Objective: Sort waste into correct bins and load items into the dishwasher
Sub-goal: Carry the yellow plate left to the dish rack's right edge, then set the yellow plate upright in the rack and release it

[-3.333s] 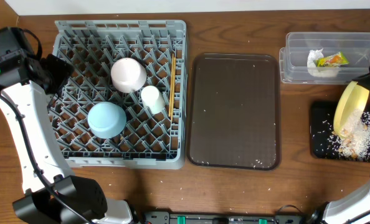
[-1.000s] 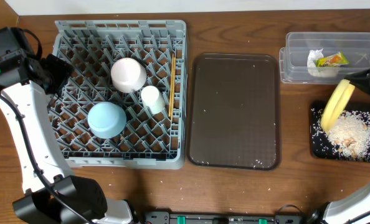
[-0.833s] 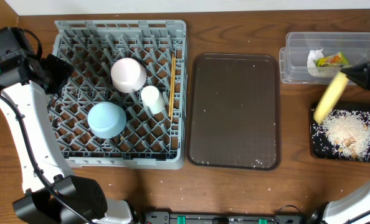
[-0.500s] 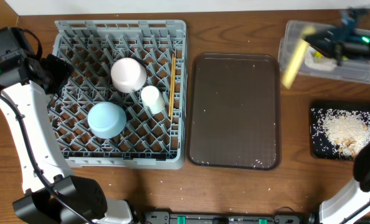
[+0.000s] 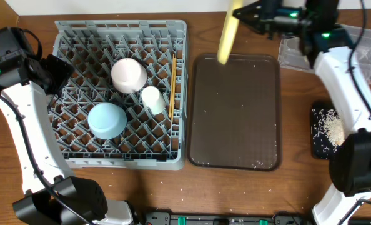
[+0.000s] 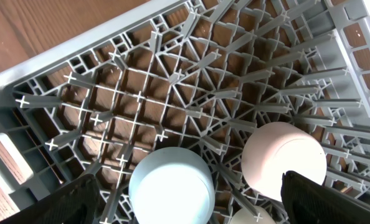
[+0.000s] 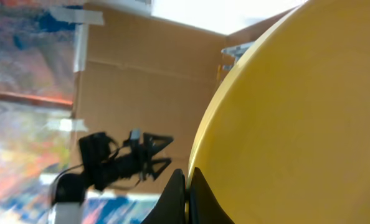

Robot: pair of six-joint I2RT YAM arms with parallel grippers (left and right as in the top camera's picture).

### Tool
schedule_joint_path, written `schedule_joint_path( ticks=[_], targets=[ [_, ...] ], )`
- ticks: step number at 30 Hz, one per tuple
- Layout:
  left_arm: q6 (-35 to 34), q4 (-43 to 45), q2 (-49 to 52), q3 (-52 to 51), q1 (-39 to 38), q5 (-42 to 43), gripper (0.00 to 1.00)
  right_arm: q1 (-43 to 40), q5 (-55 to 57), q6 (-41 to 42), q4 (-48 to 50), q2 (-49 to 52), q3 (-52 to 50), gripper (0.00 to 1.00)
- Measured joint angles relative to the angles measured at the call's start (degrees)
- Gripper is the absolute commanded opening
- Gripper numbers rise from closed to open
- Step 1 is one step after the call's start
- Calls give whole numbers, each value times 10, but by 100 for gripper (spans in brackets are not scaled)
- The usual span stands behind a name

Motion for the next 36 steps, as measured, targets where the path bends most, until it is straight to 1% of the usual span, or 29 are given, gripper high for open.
schedule_joint_path(
  ticks=[4,7,9,14,19,21,22,24,25,28,30,33,36],
  targets=[
    [0,0,0,0,0,0,93,50,68,-8,68,5,0,1],
    [0,0,0,0,0,0,93,90,91,-14,140,24,1,1],
    [0,0,0,0,0,0,94,111,100,-15,162,42,1,1],
    [0,0,0,0,0,0,93,150,108,-17,173,109,1,1],
    [0,0,0,0,0,0,93,151,110,-17,169,163,0,1],
    [0,0,0,0,0,0,94,150,109,-15,168,173,0,16],
    [0,0,0,0,0,0,93,150,108,-13,167,175,0,34],
    [0,0,0,0,0,0,93,151,101,-14,169,175,0,55],
    [0,0,0,0,0,0,94,151,98,-15,172,175,0,64],
    [0,0,0,0,0,0,94,150,84,-21,169,175,1,70],
    [0,0,0,0,0,0,94,149,79,-29,144,175,7,70],
    [0,0,0,0,0,0,93,139,78,-65,39,175,35,72],
    [0,0,0,0,0,0,93,113,124,-131,-146,173,87,77]
  ],
)
